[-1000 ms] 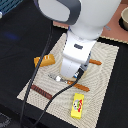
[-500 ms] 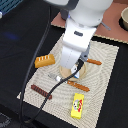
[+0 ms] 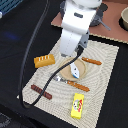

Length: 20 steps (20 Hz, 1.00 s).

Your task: Interact with the objects in diverse but meaningful ways.

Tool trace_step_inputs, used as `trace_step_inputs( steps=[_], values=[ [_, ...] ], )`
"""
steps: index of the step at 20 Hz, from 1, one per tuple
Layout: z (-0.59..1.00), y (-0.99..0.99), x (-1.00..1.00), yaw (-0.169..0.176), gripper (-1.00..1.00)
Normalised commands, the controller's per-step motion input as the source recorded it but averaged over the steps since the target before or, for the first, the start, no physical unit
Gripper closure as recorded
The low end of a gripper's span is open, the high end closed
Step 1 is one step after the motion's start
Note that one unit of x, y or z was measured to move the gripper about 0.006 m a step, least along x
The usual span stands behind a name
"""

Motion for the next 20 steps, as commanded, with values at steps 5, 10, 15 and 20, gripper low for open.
trace_step_inputs(
  steps=[5,10,15,20],
  values=[
    [-0.11,0.04,-1.00,0.000,-1.00],
    [-0.32,0.00,-1.00,0.000,-1.00],
    [-0.55,0.00,-1.00,0.000,-1.00],
    [-0.55,-0.02,-1.00,0.000,-1.00]
  ],
)
